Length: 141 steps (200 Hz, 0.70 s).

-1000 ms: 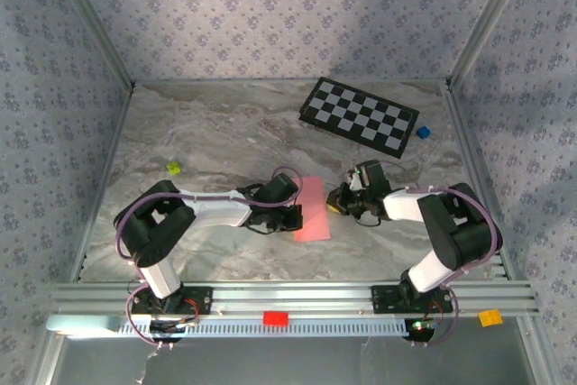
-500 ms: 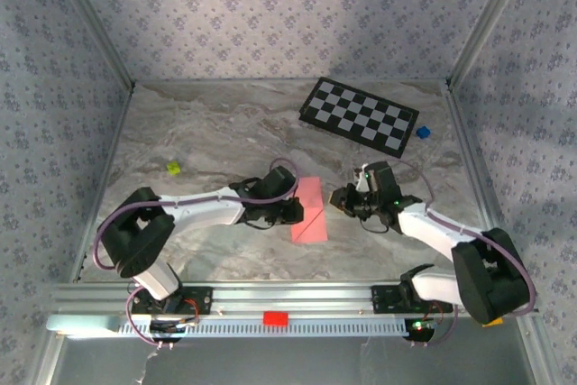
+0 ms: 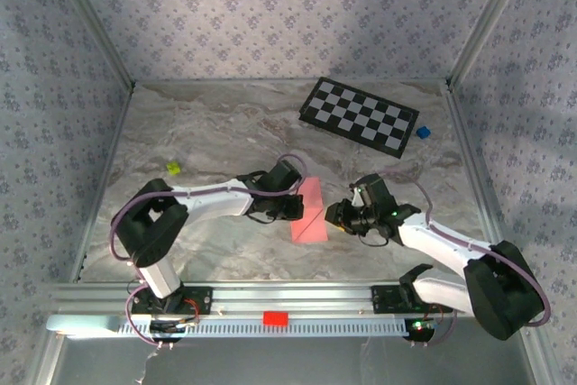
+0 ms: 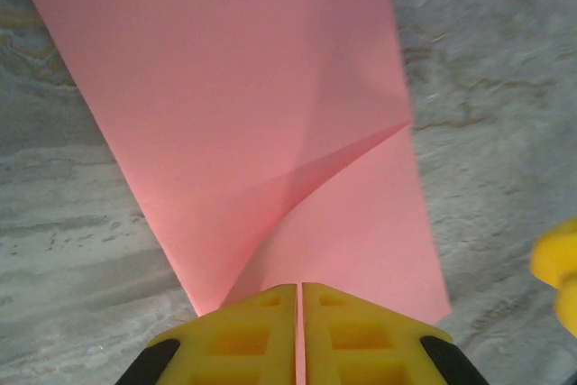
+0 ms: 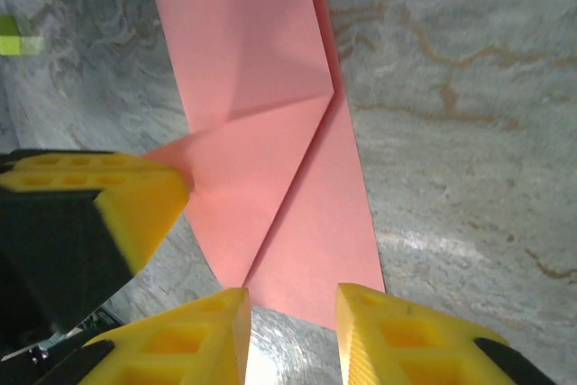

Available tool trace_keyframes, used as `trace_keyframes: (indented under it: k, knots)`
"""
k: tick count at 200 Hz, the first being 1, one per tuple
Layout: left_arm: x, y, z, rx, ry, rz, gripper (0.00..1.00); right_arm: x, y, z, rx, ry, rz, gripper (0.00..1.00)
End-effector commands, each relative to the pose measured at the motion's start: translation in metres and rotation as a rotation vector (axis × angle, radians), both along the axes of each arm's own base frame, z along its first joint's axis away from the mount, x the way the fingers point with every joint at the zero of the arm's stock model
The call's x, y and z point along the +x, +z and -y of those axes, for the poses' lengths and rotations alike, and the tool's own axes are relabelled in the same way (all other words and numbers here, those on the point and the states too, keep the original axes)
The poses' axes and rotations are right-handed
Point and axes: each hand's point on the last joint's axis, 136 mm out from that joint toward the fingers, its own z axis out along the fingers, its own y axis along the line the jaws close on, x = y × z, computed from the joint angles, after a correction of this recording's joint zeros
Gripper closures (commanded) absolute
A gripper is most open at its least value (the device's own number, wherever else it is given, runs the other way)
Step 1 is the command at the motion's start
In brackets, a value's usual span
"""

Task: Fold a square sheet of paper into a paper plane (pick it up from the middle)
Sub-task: Turn over the paper at the center of the table.

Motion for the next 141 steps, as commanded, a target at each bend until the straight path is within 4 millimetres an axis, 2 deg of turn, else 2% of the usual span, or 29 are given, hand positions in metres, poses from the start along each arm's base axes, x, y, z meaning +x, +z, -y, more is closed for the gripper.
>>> trace_keyframes:
  k: [1, 42, 93, 141]
  knots:
    - [0.000, -0.012, -0.005, 0.055, -0.009, -0.017, 0.93, -0.007, -0.007, 0.000, -0.032, 0.002, -0.055, 0.66]
    - [-0.008, -0.030, -0.014, 0.095, -0.005, -0.048, 0.95, -0.010, -0.011, -0.009, -0.058, 0.036, -0.091, 0.64]
    - [-0.009, -0.028, -0.014, 0.082, -0.001, -0.047, 0.96, -0.008, -0.020, -0.021, -0.071, 0.026, -0.130, 0.64]
    - [-0.009, -0.029, -0.013, 0.078, -0.002, -0.050, 0.96, -0.008, -0.033, -0.022, -0.127, 0.021, -0.160, 0.63]
